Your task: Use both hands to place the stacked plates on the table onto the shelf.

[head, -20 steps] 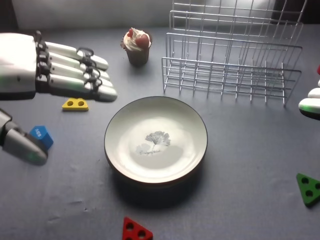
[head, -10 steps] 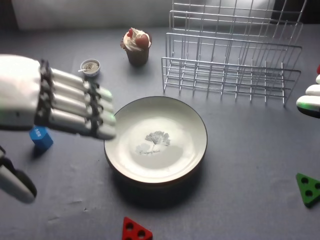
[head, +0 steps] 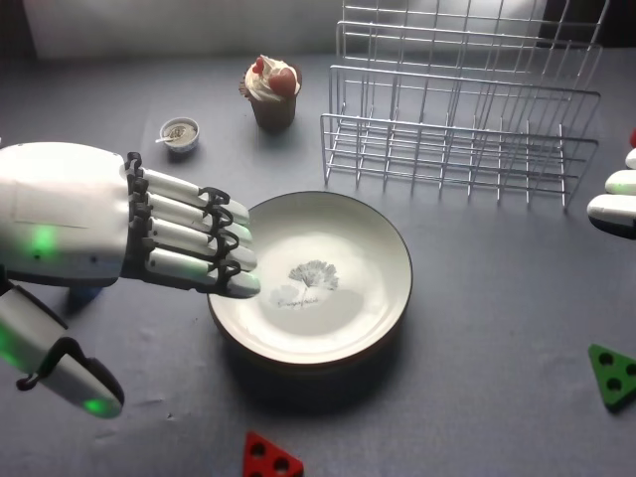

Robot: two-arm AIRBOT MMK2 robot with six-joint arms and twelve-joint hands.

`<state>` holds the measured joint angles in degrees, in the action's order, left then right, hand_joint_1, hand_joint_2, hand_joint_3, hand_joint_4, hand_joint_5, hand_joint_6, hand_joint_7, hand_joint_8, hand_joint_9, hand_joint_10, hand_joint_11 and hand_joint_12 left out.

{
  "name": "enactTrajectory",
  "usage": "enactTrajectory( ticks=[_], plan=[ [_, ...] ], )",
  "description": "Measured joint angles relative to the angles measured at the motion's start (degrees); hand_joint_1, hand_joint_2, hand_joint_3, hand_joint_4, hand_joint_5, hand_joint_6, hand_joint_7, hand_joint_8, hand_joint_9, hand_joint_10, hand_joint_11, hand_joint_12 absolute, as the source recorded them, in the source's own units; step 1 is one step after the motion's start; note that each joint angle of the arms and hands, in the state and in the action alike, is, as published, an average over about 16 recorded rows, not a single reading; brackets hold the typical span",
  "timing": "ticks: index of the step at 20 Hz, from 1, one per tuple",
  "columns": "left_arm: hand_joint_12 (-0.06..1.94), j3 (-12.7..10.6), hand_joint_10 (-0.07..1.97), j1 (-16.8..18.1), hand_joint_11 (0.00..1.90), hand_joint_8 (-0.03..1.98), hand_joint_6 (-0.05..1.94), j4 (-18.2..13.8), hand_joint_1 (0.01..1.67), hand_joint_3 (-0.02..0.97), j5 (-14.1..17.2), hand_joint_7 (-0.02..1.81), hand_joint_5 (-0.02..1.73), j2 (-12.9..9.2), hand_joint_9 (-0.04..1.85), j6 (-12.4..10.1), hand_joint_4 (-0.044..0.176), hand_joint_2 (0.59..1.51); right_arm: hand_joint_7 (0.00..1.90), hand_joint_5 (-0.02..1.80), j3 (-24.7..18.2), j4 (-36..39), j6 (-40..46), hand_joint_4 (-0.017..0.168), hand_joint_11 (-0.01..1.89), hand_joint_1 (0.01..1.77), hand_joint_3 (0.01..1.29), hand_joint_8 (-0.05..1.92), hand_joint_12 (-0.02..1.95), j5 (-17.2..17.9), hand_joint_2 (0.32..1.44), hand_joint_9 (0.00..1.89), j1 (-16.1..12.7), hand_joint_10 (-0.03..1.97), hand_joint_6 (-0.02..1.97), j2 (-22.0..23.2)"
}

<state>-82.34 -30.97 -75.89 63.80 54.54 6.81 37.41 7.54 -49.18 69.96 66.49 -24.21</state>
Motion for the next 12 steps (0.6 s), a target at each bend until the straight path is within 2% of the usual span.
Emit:
enactTrajectory(
  ticks=[6, 12],
  plan=[
    [0.04, 1.4, 0.00, -0.4, 0.25, 0.01, 0.00, -1.3, 0.02, -0.001, -5.3, 0.29, 0.24, 0.6, 0.28, 2.0, 0.000, 1.021, 0.25, 0.22, 0.2, 0.2, -0.1, 0.006, 0.21, 0.03, 0.01, 0.00, 0.03, -0.1, 0.98, 0.24, -0.4, -0.01, 0.02, -0.2],
    [0.03, 1.5, 0.00, -0.8, 0.25, 0.01, 0.00, -2.8, 0.02, -0.001, -8.1, 0.29, 0.24, 1.7, 0.29, 3.3, 0.000, 1.024, 0.25, 0.20, 0.5, 0.2, -0.2, 0.006, 0.23, 0.03, 0.02, 0.00, 0.03, -0.5, 0.97, 0.25, -0.9, -0.01, 0.02, -0.5]
  ],
)
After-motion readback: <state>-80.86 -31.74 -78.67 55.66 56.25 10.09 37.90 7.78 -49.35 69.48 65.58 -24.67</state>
